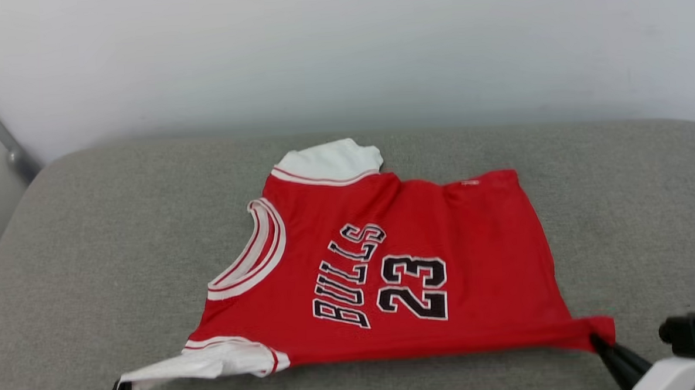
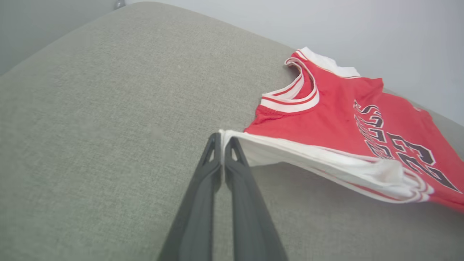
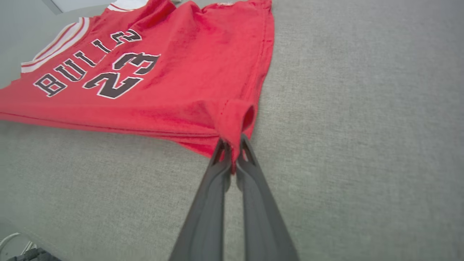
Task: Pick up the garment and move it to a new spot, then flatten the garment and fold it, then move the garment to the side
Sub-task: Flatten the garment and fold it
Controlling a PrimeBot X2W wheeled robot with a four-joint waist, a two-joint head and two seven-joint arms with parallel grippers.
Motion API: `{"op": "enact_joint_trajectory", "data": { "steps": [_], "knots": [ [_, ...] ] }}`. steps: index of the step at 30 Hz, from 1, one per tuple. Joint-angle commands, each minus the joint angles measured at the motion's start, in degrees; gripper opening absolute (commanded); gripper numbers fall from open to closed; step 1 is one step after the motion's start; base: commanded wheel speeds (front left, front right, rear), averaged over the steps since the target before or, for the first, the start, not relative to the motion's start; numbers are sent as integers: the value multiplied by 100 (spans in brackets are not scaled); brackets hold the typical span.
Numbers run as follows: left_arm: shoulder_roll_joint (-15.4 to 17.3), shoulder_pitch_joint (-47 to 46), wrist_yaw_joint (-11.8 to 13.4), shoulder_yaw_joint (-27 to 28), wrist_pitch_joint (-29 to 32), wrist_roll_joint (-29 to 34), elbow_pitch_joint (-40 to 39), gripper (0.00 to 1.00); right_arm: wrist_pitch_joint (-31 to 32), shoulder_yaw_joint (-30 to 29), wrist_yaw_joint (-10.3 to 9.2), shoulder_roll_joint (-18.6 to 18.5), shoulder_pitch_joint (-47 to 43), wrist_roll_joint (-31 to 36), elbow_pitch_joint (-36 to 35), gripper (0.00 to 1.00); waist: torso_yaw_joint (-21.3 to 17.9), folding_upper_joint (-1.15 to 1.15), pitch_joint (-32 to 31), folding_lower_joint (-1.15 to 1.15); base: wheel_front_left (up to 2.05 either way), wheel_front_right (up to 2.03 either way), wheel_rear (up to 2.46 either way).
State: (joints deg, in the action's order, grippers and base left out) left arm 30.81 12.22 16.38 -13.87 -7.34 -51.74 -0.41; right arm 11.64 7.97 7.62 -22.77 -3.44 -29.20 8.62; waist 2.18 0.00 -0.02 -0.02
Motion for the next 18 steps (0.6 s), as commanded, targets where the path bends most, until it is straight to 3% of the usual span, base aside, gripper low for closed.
{"op": "enact_joint_trajectory", "data": {
  "steps": [1, 5, 8, 13, 18],
  "knots": [
    [115, 243, 186, 95, 61, -5, -238, 0, 149, -195, -23, 69, -259, 94, -221, 0, 1, 0, -61, 2, 0, 0, 0],
    [250, 767, 582, 163, 311, -43, -983, 0, 690, -571, -20, 398, -843, 316, -933, 0, -9, 0, -88, 2, 0, 0, 0],
    [307, 829, 699, 174, 413, -29, -1323, 0, 1029, -733, -20, 559, -966, 440, -1249, 0, -34, 0, -77, 2, 0, 0, 0],
    [359, 276, 565, 41, 560, 47, -1303, 0, 1504, -662, -18, 688, -621, 513, -1256, 0, -118, 0, 51, 2, 0, 0, 0],
    [224, -626, 211, -166, 635, 93, -841, 0, 1738, -595, -17, 697, 55, 606, -909, 0, -166, 0, 457, 2, 0, 0, 0]
  ]
}}
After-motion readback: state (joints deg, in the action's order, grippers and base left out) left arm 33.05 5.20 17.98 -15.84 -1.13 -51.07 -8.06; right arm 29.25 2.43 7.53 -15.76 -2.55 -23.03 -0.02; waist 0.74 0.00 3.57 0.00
